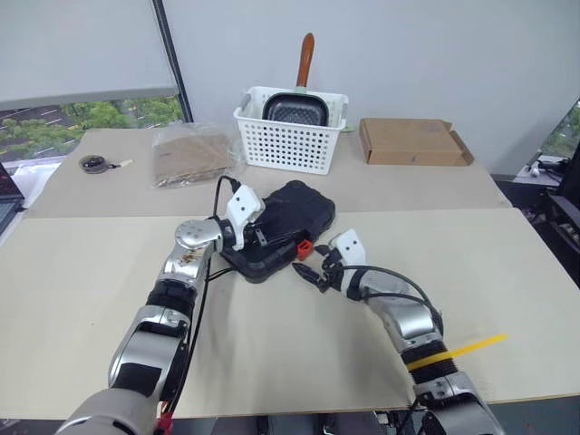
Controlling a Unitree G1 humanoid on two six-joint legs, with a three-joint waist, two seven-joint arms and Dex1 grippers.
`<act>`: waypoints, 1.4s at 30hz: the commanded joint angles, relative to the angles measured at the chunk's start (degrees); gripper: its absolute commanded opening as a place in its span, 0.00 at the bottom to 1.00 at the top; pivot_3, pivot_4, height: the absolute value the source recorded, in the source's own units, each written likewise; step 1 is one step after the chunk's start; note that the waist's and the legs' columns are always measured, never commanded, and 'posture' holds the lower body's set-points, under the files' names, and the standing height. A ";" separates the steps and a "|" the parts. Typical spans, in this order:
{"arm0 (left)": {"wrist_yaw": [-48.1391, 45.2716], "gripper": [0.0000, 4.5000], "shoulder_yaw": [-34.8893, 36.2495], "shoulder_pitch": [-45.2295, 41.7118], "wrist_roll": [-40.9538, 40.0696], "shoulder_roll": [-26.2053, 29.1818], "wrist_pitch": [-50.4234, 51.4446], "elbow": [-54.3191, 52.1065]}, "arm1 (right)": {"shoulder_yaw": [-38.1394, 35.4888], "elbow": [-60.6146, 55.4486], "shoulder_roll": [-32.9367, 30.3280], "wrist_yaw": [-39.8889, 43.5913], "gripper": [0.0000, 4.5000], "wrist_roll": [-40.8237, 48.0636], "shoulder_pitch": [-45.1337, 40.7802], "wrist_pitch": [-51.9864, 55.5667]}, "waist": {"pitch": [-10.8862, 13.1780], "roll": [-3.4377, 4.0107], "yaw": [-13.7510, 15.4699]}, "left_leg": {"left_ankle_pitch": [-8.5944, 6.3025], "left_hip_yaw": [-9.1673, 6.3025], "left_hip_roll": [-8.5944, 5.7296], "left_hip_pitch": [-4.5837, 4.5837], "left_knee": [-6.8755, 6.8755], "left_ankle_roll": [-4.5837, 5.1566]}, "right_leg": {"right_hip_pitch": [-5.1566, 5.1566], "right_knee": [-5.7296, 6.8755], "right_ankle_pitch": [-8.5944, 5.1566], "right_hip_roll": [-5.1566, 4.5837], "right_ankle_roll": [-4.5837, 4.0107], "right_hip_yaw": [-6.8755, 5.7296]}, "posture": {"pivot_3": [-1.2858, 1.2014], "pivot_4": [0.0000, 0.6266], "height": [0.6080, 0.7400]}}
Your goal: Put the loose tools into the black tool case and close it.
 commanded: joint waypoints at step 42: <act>0.68 1.00 -1.56 3.12 2.42 -0.12 0.38 2.49 | 1.69 -10.38 -2.47 3.35 0.39 -2.47 -2.29 3.75 | -0.01 0.01 -0.03 | -0.03 -0.06 0.06 -0.05 -0.05 -0.02 | -0.06 -0.07 -0.01 -0.02 0.00 -0.04 | 0.52 0.24 0.70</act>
